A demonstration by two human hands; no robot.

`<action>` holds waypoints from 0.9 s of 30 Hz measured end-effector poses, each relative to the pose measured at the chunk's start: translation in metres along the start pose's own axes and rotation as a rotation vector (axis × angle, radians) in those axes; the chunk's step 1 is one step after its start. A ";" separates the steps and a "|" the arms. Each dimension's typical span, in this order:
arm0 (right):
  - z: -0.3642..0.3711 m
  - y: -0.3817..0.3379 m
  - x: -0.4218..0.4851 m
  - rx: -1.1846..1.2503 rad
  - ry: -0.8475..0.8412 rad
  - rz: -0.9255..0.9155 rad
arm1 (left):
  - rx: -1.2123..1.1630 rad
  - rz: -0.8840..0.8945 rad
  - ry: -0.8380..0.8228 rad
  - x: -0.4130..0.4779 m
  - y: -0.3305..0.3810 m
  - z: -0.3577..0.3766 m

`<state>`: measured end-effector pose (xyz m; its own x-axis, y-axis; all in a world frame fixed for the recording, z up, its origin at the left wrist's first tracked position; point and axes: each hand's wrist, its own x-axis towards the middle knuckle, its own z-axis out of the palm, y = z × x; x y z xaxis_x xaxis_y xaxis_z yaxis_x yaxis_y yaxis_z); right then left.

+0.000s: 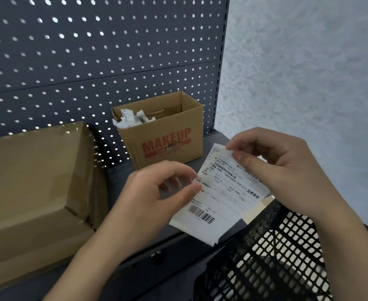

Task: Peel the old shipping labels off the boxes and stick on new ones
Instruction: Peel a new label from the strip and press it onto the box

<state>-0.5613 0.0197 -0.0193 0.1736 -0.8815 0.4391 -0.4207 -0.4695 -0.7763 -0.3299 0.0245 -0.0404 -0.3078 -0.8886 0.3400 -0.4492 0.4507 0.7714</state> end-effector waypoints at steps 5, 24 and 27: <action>0.017 -0.004 0.012 0.033 -0.051 -0.044 | -0.023 -0.052 0.095 -0.005 -0.002 -0.012; 0.089 -0.082 0.064 0.189 0.199 -0.291 | -0.065 -0.017 0.225 -0.044 0.029 -0.135; 0.105 -0.093 0.068 0.212 0.258 -0.199 | -0.102 -0.018 0.276 -0.047 0.024 -0.163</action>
<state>-0.4165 -0.0018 0.0349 -0.0081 -0.7435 0.6686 -0.2034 -0.6535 -0.7291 -0.1898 0.0635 0.0498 -0.0546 -0.8924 0.4480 -0.3613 0.4359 0.8243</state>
